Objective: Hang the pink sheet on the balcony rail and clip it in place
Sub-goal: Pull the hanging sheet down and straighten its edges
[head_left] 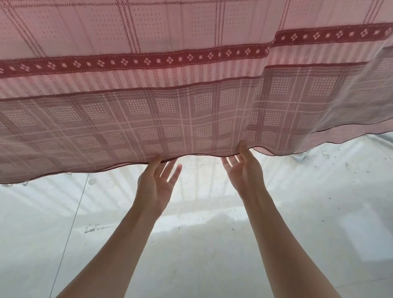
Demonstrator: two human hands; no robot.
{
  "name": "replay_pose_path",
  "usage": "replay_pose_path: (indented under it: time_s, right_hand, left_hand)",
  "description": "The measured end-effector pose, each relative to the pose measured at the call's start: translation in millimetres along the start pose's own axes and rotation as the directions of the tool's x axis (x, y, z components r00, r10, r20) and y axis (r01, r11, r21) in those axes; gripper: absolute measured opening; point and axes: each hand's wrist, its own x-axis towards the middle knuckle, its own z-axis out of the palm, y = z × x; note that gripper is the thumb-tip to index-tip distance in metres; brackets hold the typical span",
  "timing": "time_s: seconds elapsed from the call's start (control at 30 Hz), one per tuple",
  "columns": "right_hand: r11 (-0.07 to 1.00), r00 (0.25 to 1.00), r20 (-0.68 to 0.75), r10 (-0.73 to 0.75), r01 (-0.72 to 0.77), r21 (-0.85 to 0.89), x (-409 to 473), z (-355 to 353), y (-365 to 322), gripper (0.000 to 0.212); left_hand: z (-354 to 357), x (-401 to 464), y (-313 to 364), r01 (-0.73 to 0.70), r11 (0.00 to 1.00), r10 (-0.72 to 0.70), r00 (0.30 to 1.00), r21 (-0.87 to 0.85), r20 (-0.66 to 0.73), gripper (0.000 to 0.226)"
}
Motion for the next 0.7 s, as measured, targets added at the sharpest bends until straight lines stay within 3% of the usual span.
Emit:
replay_pose_path:
  time_s: [0.17, 0.43, 0.57, 0.7]
  right_hand:
    - [0.999, 1.0, -0.012, -0.027, 0.027, 0.037, 5.4, 0.3, 3.7, 0.015]
    - [0.985, 0.989, -0.142, -0.038, 0.061, 0.16, 9.8, 5.3, 9.1, 0.008]
    - [0.987, 0.992, -0.124, -0.02, 0.039, 0.153, 1.3, 8.0, 15.6, 0.008]
    - [0.995, 0.996, -0.083, 0.043, -0.035, 0.098, -6.3, -2.0, 10.7, 0.014]
  left_hand:
    - [-1.9, 1.9, 1.3, -0.022, 1.0, 0.023, 0.999, 0.011, -0.03, 0.013]
    - [-1.9, 7.8, 1.3, -0.095, 0.971, 0.144, 0.966, 0.22, -0.217, 0.014]
    - [-4.3, 8.4, 9.4, -0.114, 0.953, 0.186, 0.951, 0.281, -0.246, 0.014]
    - [1.1, 5.6, 8.0, -0.106, 0.984, 0.134, 0.969, 0.142, -0.206, 0.016]
